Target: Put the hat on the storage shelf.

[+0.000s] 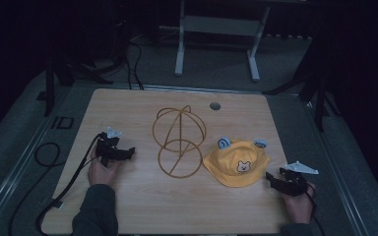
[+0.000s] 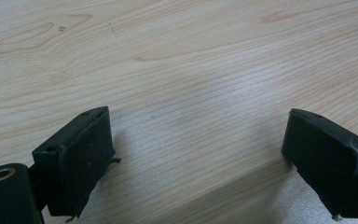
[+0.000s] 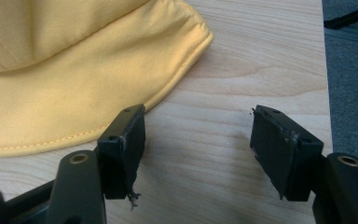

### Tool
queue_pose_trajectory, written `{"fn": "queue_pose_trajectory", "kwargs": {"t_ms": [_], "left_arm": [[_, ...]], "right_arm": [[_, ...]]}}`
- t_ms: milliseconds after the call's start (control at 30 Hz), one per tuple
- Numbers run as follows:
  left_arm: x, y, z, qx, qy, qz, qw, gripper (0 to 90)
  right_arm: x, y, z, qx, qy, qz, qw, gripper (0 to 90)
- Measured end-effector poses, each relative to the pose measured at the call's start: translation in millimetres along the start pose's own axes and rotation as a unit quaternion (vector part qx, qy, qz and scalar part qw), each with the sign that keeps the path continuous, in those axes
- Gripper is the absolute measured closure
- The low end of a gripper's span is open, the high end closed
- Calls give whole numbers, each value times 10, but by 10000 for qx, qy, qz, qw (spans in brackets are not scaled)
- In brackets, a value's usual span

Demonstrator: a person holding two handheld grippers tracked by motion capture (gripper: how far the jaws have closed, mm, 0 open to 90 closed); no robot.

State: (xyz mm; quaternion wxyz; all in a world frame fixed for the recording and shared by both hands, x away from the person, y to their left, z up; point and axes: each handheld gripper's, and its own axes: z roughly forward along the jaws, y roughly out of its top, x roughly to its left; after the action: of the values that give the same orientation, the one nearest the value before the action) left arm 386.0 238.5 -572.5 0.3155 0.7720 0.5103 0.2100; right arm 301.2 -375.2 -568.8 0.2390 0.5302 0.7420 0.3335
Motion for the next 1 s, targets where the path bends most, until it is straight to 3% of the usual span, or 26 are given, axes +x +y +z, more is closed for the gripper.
{"fn": "queue_pose_trajectory", "kwargs": {"t_ms": [367, 533, 1000], "left_arm": [[0, 0, 0, 0, -1, 1, 10000, 85], [1, 0, 0, 1, -1, 2, 10000, 85], [3, 2, 1, 4, -1, 4, 10000, 89]], "right_arm": [[19, 20, -1, 77, -64, 80, 9999, 354], [35, 41, -13, 162, -113, 104, 9998, 425], [121, 148, -76, 458, 116, -579, 9972, 466]]}}
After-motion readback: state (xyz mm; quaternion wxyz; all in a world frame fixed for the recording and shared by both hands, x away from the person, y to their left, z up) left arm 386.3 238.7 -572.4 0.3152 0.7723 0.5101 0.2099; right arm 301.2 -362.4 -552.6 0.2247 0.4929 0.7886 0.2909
